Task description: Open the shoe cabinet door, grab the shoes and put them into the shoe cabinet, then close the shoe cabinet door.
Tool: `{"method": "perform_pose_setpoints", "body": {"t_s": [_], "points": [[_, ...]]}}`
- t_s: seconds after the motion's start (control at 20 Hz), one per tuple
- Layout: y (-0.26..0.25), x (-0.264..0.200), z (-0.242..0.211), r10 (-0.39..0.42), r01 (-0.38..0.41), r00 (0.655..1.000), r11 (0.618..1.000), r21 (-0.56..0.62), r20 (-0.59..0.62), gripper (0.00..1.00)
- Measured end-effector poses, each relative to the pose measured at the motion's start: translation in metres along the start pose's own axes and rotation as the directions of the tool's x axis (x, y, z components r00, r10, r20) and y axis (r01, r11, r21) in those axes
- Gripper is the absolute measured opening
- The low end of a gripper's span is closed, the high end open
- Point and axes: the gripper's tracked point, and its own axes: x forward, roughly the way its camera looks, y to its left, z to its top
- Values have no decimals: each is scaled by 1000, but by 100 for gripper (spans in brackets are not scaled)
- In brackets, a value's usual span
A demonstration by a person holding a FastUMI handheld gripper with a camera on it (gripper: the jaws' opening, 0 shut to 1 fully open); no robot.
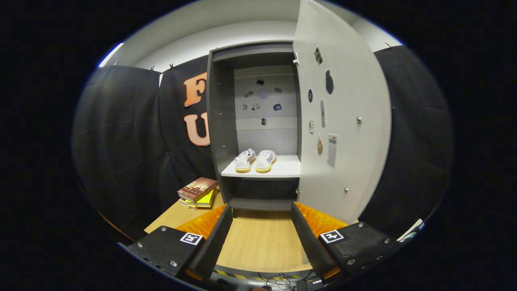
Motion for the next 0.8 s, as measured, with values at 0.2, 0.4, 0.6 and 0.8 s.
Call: {"method": "perform_pose_setpoints", "body": {"t_s": [0.2,0.4,0.6,0.8], "points": [[-28,-34,-2,-13,13,1000,1000,-3,1,90],[-82,-55,11,-98,98,994,995,5,40,90],[-138,-56,25,-189,189,978,982,5,89,90],[-168,-33,29,-187,188,978,982,1,97,90]]}}
